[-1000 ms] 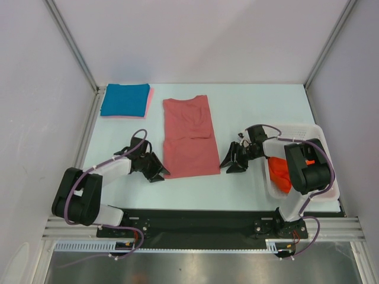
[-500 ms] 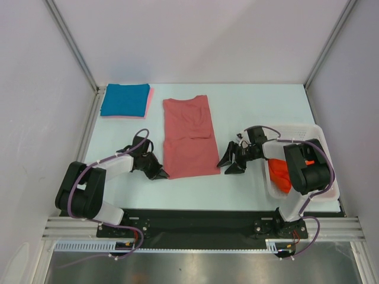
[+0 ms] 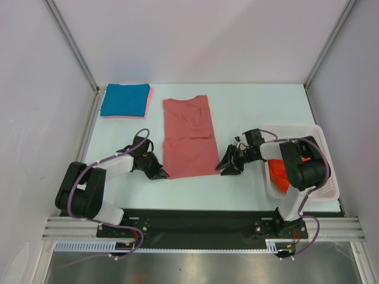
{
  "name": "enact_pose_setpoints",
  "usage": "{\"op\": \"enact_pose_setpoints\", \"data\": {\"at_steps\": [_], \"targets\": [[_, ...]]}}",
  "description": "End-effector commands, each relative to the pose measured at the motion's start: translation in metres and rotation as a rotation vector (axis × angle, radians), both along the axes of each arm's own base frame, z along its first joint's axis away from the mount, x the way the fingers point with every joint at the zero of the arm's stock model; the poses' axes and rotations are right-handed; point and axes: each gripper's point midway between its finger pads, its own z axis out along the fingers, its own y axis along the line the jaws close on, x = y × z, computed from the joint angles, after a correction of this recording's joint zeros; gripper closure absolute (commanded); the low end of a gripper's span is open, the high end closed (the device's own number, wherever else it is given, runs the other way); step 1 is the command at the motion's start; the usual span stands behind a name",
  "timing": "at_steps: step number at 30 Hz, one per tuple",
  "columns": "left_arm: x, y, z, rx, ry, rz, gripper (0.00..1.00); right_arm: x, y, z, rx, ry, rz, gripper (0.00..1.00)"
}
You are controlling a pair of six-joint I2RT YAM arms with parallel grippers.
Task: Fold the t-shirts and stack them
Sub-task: Fold the tshirt
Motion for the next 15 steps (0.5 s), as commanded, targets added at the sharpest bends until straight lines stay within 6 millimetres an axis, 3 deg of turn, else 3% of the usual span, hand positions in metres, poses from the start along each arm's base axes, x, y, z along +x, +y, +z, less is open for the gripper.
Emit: {"op": "enact_pose_setpoints", "data": {"at_steps": [1,4,10,12,13,15], "targets": [[-0.025,0.027,-0.030,0.167,0.080,-0.029,1.00,-0.003,-0.017,-0.048,-0.171,0.026,-0.027,0.51],[-0.023,0.026,-0.027,0.165,0.073,-0.033,1.00,-0.002,-0.020,-0.054,-0.197,0.023,-0.043,0.53],[-0.023,0.026,-0.028,0.169,0.072,-0.041,1.00,0.009,-0.020,-0.054,-0.206,0.000,-0.059,0.68],[-0.025,0.028,-0.029,0.180,0.077,-0.045,1.00,0.013,-0.018,-0.052,-0.205,-0.013,-0.050,0.85],[-0.025,0.029,-0.028,0.182,0.074,-0.046,1.00,0.013,-0.017,-0.051,-0.210,-0.017,-0.044,1.00],[-0.030,0.031,-0.029,0.189,0.087,-0.046,1.00,0.016,-0.015,-0.044,-0.220,-0.056,-0.024,1.00]]}}
